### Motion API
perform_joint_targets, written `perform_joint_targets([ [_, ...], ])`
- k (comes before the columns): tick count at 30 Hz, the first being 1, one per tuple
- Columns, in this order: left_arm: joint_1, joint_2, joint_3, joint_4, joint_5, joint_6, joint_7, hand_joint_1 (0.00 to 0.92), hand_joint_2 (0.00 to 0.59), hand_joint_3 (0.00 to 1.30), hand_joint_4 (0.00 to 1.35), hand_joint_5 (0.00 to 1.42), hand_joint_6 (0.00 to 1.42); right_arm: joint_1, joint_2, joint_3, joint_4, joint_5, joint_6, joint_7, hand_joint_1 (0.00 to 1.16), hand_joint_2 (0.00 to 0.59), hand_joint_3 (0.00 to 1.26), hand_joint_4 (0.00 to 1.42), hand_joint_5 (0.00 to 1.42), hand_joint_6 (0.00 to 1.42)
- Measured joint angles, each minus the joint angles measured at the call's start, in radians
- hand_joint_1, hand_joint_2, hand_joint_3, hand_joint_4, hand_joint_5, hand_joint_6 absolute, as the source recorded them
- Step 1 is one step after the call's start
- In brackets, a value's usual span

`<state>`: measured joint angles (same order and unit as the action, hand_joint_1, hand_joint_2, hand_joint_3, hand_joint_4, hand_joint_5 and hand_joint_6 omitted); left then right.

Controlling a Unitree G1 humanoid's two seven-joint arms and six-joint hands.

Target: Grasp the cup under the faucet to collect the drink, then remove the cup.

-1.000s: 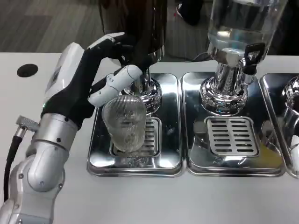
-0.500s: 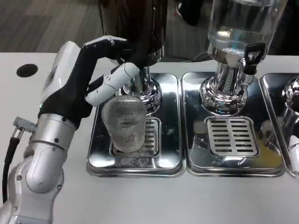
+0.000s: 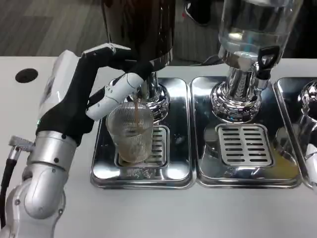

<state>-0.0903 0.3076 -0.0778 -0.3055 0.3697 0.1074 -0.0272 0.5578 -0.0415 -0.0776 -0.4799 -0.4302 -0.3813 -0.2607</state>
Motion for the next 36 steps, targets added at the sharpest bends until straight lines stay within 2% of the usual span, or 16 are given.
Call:
perform_joint_targets([
  [36, 0.017, -0.014, 0.006, -0.013, -0.005, -0.007, 0.004, 0.0, 0.039, 0.57, 0.49, 0.38, 0.24, 0.016, 0.002, 0.004, -0.003, 0.001, -0.016, 0.0, 0.76, 0.447, 0.42, 0.41, 0.35, 0.39],
])
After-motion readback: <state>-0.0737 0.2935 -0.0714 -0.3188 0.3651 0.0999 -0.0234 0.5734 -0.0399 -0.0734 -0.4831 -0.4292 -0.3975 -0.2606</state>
